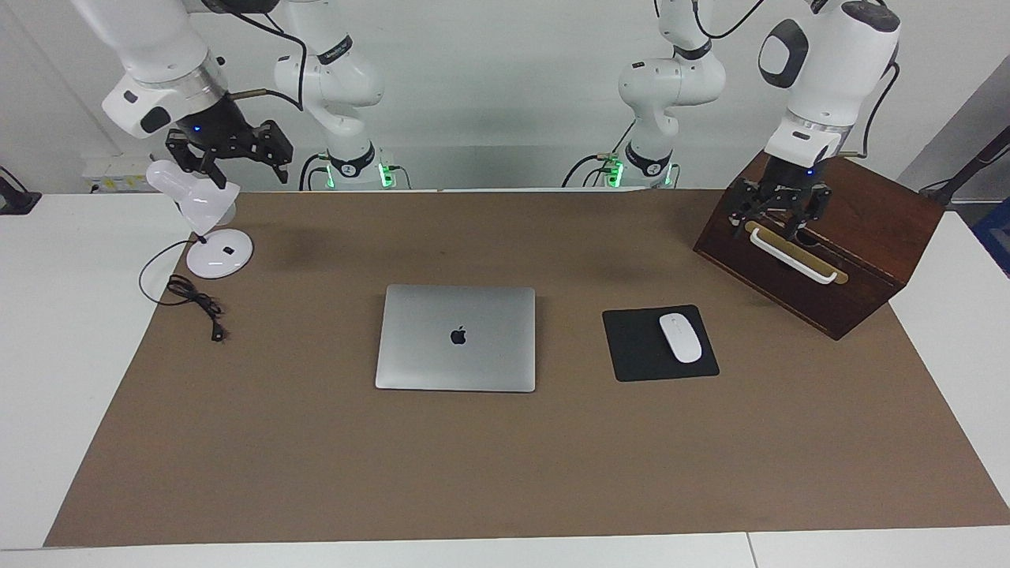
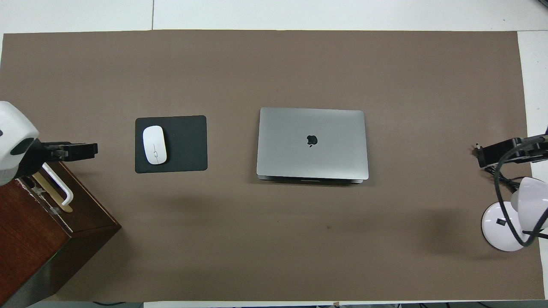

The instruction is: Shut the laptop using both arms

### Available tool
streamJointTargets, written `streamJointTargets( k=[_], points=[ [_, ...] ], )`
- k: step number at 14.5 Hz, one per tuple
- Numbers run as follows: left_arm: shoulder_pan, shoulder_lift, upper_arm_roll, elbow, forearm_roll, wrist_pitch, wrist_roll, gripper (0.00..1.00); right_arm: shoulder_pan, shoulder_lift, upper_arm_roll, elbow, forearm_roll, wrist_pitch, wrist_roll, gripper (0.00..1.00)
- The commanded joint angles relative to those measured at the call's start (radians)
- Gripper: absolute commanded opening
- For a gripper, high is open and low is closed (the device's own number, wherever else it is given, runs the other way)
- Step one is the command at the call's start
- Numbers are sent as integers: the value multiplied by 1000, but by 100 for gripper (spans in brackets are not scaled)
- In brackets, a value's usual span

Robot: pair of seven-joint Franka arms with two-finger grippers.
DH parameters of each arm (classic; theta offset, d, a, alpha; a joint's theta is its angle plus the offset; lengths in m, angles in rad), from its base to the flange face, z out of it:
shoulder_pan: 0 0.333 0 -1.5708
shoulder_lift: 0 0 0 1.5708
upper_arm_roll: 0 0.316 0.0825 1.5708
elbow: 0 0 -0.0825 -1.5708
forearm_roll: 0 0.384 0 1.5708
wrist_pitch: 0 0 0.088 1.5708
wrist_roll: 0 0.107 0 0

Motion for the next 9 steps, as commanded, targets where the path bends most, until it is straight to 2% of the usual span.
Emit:
streamJointTargets(
  k=[1,4,6,9],
  points=[
    [14,80,-13,174,49,-155,-20,100,-25,-14,9,-26,-6,5,-19,100],
    [14,180,-13,401,46,-336,-27,100,-24,-14,10,-28,-4,2,20,100],
    [14,232,-11,515,45,-439,-27,100,-13,-20,13,-29,-1,-8,63,100],
    [14,238,-11,529,46,-482,-25,100,-10,-22,20,-26,1,-21,93,100]
  ],
)
